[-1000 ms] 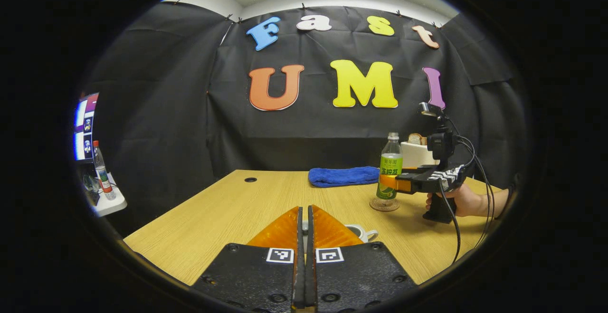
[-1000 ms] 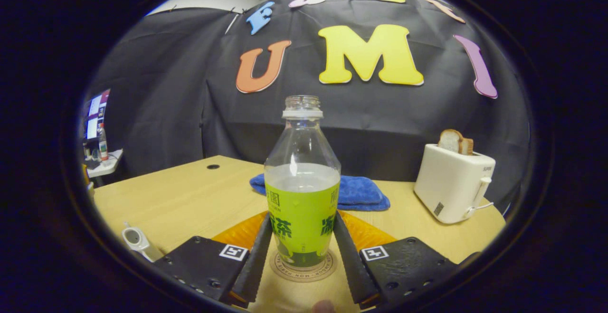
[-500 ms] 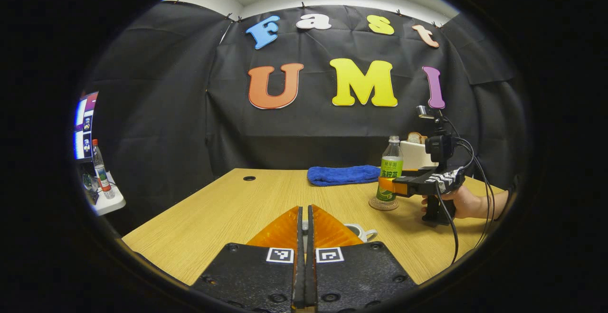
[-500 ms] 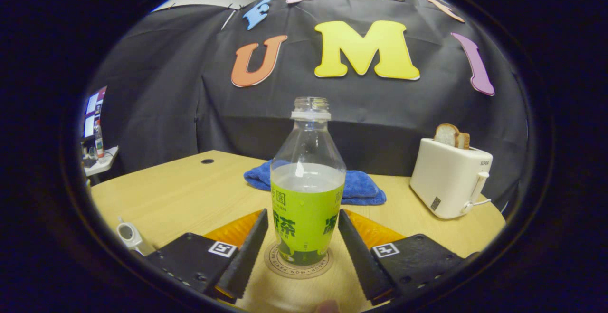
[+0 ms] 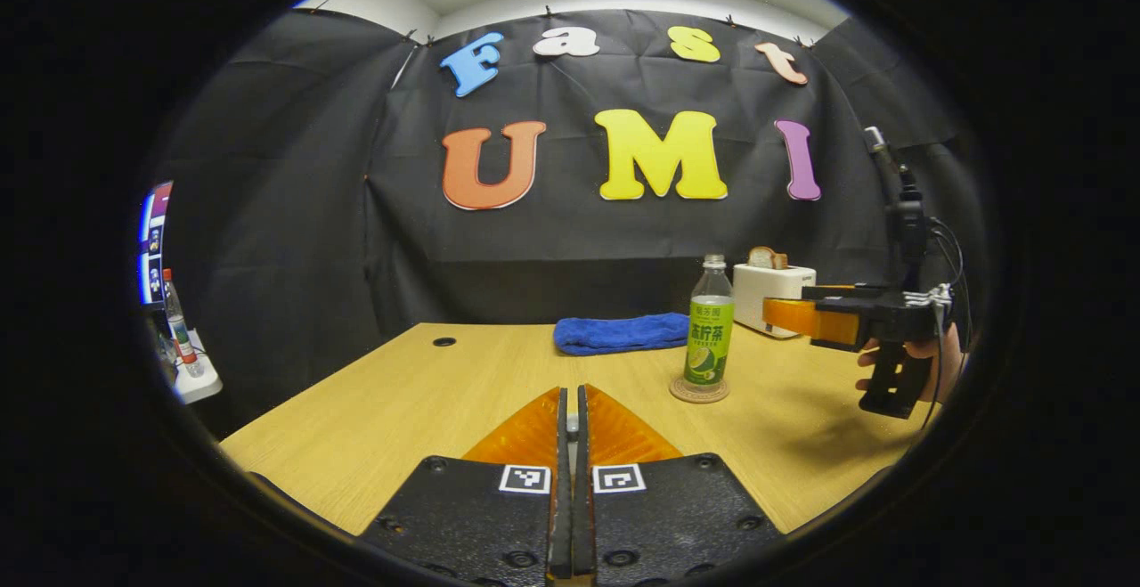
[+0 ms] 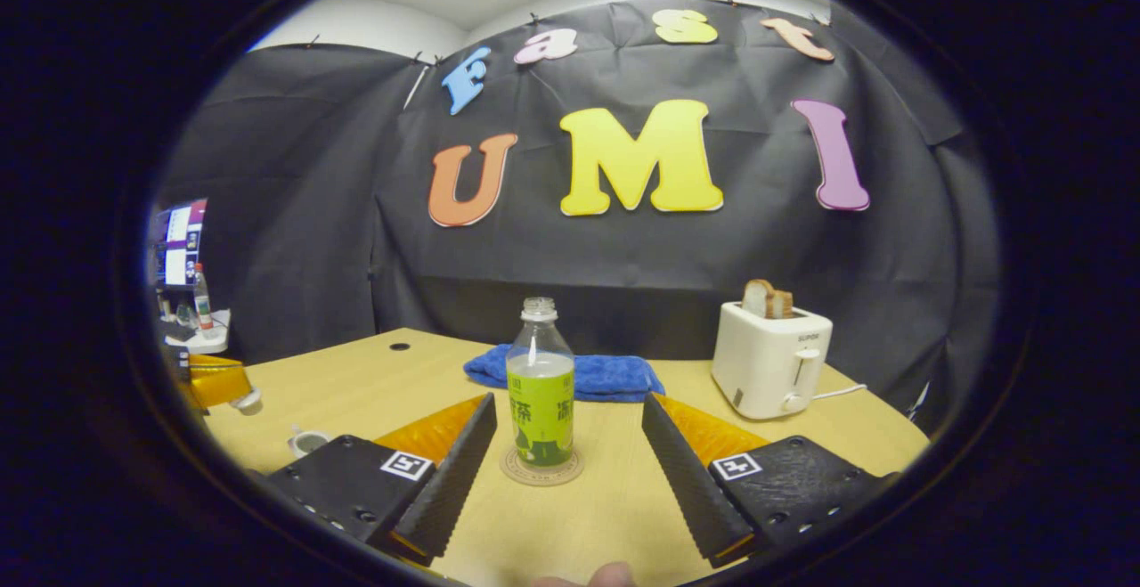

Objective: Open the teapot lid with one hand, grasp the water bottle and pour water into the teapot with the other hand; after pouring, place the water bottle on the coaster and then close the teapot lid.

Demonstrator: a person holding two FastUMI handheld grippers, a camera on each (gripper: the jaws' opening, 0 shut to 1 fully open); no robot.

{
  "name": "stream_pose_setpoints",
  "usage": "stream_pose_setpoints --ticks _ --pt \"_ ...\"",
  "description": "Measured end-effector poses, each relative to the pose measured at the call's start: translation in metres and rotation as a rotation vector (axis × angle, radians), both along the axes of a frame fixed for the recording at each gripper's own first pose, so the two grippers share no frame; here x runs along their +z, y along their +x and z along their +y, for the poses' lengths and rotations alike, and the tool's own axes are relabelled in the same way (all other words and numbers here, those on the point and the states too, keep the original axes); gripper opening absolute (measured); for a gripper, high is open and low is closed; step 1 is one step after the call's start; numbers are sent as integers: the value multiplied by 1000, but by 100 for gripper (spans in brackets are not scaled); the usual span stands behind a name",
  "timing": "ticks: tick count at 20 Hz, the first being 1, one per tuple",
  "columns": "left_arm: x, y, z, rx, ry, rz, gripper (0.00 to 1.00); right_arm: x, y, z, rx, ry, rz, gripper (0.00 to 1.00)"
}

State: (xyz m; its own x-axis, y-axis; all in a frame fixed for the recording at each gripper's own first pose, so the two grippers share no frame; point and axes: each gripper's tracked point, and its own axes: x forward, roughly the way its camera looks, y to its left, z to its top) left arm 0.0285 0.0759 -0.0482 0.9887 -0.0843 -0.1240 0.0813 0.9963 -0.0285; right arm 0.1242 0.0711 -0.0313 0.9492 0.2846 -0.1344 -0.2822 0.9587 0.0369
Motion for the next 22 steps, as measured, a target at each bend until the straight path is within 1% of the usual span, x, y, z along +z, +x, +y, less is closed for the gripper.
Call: stream_pose_setpoints --ticks 2,4,8,13,17,22 --pt "1 7 -3 6 15 -12 4 -4 -20 -19 -17 -13 2 98" --pt "-2 14 -10 4 3 -17 4 -6 -36 -34 -37 0 0 98" --pt "-14 26 -13 13 -5 -11 5 -6 -56 -55 -84 -3 -34 97" --pt "-31 37 -13 26 -26 19 4 -9 -69 -56 -81 -10 -44 98" --pt "-39 38 -16 23 -20 34 5 -11 -70 -58 -97 -75 -80 98" --pt "-44 39 -16 27 -29 42 5 -13 -73 -50 -74 -79 -89 95"
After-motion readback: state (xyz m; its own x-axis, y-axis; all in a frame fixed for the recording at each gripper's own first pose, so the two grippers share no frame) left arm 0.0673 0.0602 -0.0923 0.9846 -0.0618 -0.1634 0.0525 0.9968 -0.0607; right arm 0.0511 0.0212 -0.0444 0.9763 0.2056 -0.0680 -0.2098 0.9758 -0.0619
